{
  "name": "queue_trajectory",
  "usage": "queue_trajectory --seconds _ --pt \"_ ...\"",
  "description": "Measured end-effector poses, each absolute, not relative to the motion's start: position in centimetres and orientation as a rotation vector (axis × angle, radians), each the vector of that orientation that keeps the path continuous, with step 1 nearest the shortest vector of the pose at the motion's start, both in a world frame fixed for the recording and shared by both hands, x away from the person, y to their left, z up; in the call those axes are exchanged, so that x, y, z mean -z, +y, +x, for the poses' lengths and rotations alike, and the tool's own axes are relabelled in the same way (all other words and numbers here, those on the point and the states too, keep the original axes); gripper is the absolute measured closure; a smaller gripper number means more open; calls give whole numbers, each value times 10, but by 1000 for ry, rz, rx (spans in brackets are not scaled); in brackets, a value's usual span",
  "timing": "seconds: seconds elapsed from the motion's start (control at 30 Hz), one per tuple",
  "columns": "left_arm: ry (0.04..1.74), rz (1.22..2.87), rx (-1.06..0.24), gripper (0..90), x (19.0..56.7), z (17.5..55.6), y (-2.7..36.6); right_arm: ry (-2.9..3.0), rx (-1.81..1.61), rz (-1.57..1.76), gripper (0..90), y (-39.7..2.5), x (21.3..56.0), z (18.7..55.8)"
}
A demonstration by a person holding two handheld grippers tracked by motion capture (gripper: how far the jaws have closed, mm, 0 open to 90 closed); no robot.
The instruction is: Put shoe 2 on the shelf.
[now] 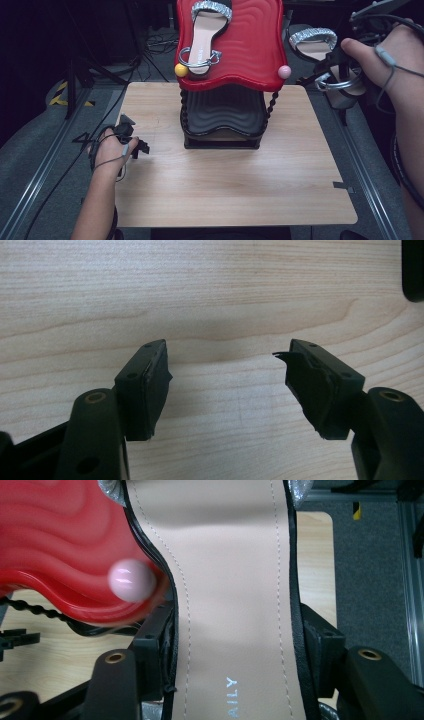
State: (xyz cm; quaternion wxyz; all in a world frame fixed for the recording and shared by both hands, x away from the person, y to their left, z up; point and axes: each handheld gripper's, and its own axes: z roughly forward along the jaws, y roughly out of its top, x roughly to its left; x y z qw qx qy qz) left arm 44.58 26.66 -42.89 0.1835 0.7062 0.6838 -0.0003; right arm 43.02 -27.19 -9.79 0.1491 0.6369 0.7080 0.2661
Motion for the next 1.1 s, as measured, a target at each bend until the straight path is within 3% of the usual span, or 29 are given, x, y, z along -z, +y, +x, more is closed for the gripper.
queue_trajectory --seconds 0.7,1.1 --pt "1905 1985 19 347 428 449 272 2045 -777 1782 430 -199 75 474" --pt "1891 1989 40 348 430 451 271 1998 -768 1799 430 -181 75 496"
